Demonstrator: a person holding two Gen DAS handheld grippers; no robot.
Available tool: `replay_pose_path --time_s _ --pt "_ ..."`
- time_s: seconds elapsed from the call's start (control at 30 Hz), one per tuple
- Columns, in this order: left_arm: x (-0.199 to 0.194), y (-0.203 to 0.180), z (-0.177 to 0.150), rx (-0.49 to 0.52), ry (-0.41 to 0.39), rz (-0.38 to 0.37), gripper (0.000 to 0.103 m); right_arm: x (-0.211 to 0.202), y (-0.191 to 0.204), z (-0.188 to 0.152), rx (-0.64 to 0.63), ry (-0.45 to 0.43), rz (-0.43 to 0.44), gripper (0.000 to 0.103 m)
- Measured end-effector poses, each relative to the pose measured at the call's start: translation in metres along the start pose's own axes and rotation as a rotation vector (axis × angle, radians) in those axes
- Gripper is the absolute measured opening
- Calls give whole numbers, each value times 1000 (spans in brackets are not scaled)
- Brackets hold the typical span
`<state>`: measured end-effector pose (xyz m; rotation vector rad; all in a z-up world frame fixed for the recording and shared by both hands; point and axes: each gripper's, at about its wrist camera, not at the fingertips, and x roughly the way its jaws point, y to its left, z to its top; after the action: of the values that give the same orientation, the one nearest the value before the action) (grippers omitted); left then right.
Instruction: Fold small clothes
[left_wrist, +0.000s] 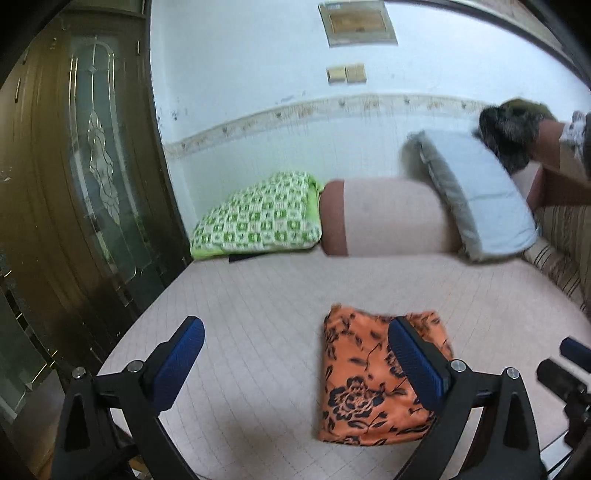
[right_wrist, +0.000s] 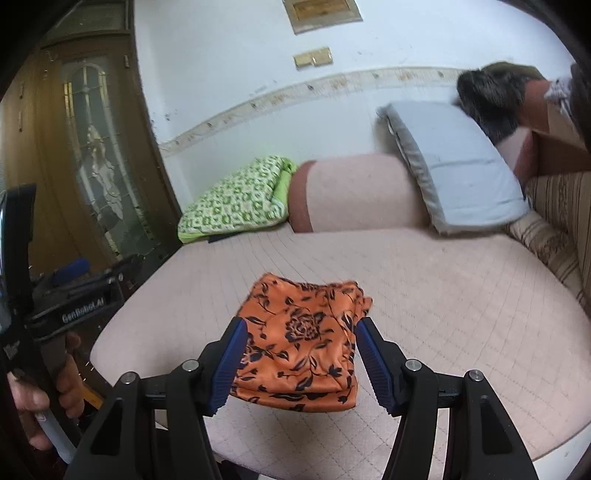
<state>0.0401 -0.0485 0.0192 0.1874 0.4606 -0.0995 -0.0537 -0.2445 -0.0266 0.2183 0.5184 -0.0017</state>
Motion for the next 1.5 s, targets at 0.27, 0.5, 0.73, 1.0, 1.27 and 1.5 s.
replay_pose_path --time_s 0.27,0.5,0.73,1.0,1.27,1.5 --pt "-26 -4 16 17 -38 -27 100 -39 10 9 -56 -40 -94 65" --pt "-39 -10 21 16 -50 -49 100 -83 -3 13 -123 -129 -223 66" --pt "-53 -13 24 31 -53 -60 100 -94 9 14 -156 -167 -154 69" --pt "-73 -1 29 7 -70 -33 100 -87 31 7 -181 -129 -133 69" --pt "-101 -8 31 49 -154 15 103 -98 37 7 -161 -130 -110 69" --pt "-117 -11 40 46 -173 -33 103 -105 33 13 -134 -135 -107 69"
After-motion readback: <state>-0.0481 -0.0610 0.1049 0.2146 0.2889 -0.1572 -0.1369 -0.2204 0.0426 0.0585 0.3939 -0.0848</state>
